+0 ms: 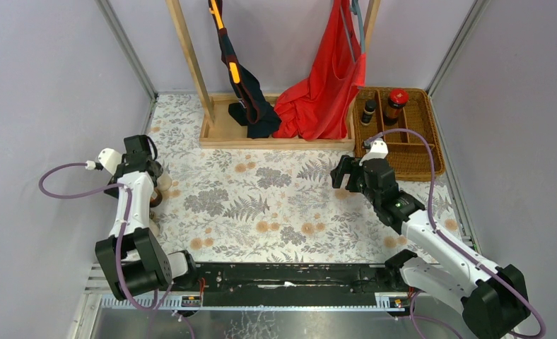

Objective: Organize the condiment bottles
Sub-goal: Move the bottle to the center of the board.

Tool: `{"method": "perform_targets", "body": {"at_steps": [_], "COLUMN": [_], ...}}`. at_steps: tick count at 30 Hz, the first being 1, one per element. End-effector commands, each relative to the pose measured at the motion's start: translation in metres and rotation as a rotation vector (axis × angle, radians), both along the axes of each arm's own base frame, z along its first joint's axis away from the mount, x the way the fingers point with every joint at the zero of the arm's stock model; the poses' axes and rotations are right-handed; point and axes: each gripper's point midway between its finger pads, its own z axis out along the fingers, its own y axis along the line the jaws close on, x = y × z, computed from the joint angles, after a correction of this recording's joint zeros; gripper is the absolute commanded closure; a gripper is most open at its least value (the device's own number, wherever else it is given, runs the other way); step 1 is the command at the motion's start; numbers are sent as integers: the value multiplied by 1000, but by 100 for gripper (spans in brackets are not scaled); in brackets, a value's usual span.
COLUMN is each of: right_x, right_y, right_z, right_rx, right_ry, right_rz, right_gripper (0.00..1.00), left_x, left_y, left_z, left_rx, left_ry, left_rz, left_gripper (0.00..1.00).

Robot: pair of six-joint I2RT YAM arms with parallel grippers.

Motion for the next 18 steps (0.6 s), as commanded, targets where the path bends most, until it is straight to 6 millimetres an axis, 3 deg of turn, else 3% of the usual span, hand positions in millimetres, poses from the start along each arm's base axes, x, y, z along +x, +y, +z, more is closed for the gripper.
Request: {"method": "perform_targets", "body": {"at_steps": [1,18], "right_x": [6,7], "right_y": [8,9], "right_z": [13,10], "right_rx": [36,35], "right_ry": [-48,-41], "right_rz": [6,11], "right_gripper": [10,10], "left_x": [7,18], "left_y": [8,14], "left_z": [5,4], "left_rx": [14,18], "left_ry": [-22,-16], "left_rz": [21,33], "left_gripper": [5,5]}}
